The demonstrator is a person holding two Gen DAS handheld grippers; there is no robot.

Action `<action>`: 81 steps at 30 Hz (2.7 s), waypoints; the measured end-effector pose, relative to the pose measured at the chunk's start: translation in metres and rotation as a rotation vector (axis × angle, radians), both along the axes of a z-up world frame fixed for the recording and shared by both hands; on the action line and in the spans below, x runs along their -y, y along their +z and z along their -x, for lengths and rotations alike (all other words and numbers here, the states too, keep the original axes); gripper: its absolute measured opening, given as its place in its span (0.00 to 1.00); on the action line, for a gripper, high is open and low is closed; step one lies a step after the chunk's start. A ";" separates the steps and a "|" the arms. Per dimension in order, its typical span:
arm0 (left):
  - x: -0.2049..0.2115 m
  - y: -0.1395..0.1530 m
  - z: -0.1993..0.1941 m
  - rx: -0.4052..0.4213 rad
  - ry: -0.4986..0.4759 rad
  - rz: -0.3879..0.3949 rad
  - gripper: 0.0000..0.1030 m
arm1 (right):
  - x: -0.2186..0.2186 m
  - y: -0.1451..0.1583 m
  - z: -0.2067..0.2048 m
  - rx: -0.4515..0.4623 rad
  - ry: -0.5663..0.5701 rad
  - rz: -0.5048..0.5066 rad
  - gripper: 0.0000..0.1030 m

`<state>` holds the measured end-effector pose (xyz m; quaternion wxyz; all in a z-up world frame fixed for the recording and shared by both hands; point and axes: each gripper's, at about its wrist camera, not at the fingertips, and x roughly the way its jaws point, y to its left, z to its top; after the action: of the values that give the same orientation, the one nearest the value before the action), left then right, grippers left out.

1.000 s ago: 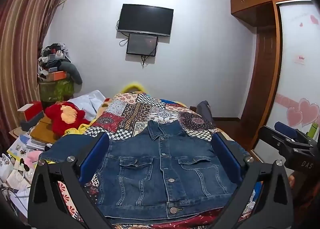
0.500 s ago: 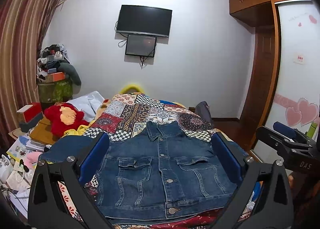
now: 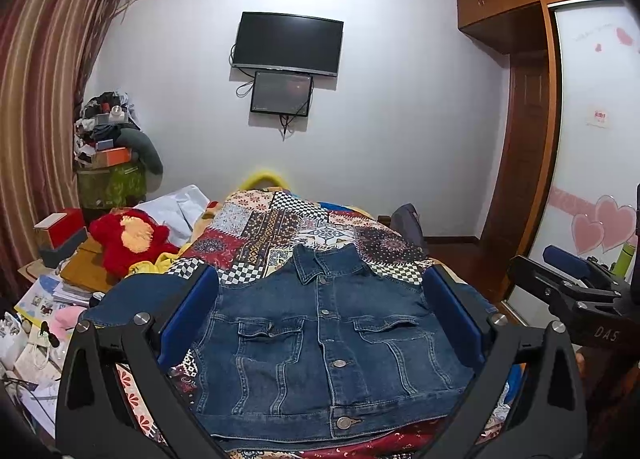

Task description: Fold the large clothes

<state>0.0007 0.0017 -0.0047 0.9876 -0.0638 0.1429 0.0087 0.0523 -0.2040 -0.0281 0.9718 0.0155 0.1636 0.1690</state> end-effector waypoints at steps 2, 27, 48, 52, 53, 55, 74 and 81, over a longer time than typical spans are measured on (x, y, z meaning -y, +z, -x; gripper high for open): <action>0.000 0.000 0.000 0.001 0.001 -0.001 1.00 | 0.000 0.000 0.000 0.000 0.000 0.000 1.00; -0.001 0.000 -0.002 -0.002 0.001 0.008 1.00 | 0.000 -0.001 -0.002 -0.003 0.000 0.000 1.00; -0.049 -0.034 -0.048 -0.095 0.069 0.069 1.00 | -0.033 -0.028 -0.054 -0.138 0.018 0.059 1.00; -0.073 -0.051 -0.067 -0.137 0.128 0.105 1.00 | -0.049 -0.044 -0.079 -0.204 0.030 0.086 1.00; -0.077 -0.055 -0.071 -0.145 0.142 0.111 1.00 | -0.054 -0.048 -0.087 -0.229 0.036 0.090 1.00; -0.094 -0.067 -0.083 -0.173 0.187 0.125 1.00 | -0.062 -0.058 -0.106 -0.279 0.043 0.095 1.00; -0.282 -0.195 -0.154 -0.505 0.404 0.413 1.00 | -0.118 -0.129 -0.244 -0.446 0.059 0.268 1.00; -0.316 -0.257 -0.163 -0.596 0.345 0.706 0.97 | -0.115 -0.158 -0.277 -0.595 0.086 0.208 1.00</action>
<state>0.1634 0.3181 -0.2614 0.8060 -0.4120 0.4009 0.1412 0.3297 -0.0895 -0.1866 0.8697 -0.0420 0.4577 0.1801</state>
